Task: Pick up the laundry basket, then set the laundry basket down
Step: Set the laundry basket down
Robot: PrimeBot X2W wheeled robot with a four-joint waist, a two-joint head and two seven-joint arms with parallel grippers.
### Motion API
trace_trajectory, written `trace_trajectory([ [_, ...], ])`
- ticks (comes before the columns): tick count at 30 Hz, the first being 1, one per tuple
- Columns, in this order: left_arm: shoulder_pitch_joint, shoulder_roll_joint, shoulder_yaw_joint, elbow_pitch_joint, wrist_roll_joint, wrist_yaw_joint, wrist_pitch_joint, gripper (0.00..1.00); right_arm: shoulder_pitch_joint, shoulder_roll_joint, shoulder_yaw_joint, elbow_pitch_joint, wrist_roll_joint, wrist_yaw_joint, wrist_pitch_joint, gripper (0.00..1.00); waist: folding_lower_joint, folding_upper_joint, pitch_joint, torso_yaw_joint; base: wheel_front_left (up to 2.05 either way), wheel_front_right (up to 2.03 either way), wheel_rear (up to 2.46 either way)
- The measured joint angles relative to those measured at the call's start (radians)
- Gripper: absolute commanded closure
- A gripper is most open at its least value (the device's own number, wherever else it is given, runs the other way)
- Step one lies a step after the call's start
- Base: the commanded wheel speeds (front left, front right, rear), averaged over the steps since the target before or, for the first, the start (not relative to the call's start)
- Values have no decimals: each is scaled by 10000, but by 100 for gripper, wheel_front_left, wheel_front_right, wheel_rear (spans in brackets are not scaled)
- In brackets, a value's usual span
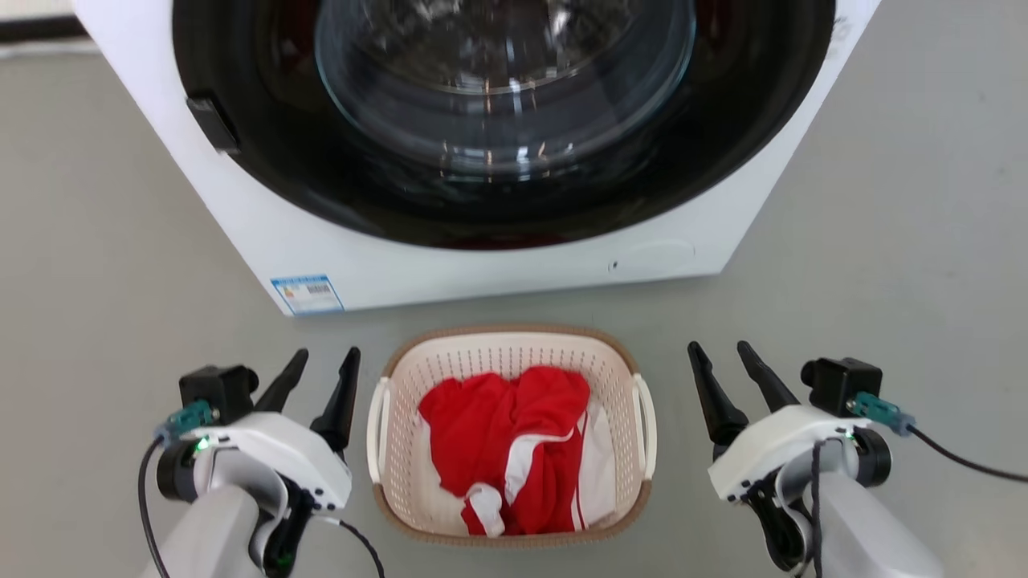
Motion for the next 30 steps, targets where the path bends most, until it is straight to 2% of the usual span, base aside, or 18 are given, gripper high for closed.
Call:
trace_trajectory([
  [5,768,-236,732,-713,508,0,2,0,735,10,-418,-740,-403,0,0,0,0,0,-729,57,0,0,0],
  [13,1674,-510,1336,-1906,765,0,0,0,1505,19,-1091,-1760,-968,0,-2,0,0,0,-1526,180,0,0,0],
  [23,2472,-550,1854,-3244,917,0,0,0,2454,94,-1827,-2991,-1565,0,-2,0,0,0,-2030,356,0,0,0],
  [30,3033,-817,2389,-3705,1404,0,0,0,3029,249,-2268,-3818,-2029,0,-2,0,0,0,-2203,327,0,0,0],
])
